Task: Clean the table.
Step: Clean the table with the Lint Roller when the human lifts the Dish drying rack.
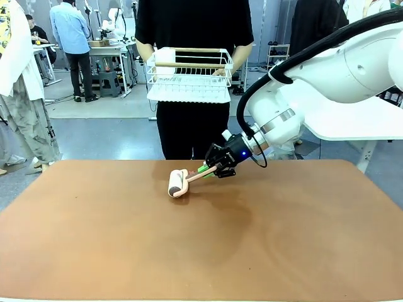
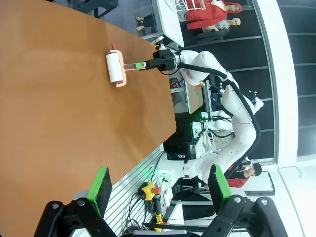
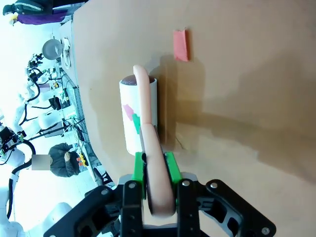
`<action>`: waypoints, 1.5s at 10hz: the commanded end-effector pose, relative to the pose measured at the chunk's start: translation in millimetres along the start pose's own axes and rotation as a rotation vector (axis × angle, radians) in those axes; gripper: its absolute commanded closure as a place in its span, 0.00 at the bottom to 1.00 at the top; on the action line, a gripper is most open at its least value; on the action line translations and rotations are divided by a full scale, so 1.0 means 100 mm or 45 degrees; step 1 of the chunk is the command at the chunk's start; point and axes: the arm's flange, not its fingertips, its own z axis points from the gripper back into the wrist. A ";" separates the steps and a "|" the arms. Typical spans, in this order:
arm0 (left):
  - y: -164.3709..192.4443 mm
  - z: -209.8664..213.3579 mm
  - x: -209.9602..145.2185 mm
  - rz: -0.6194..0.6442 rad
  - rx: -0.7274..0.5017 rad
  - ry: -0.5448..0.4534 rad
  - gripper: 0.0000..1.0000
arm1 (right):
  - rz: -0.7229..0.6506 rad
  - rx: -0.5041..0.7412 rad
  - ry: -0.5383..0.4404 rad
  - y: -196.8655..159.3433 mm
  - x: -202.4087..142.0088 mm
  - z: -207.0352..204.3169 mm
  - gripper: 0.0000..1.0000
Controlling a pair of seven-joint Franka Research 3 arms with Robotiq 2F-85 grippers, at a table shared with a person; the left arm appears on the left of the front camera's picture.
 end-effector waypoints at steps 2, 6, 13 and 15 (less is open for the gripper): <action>-0.01 0.02 -0.03 -0.010 -0.016 -0.001 0.00 | -0.004 -0.136 0.017 -0.32 -0.16 -0.45 0.98; -0.01 0.02 -0.03 -0.010 -0.016 -0.001 0.00 | 0.010 0.077 -0.004 0.06 -0.36 0.05 1.00; -0.01 0.02 -0.03 -0.010 -0.016 -0.001 0.00 | 0.017 0.231 -0.111 0.13 -0.56 1.56 1.00; -0.01 0.02 -0.03 -0.010 -0.016 -0.001 0.00 | 0.034 0.119 -0.142 -0.04 -0.50 2.00 1.00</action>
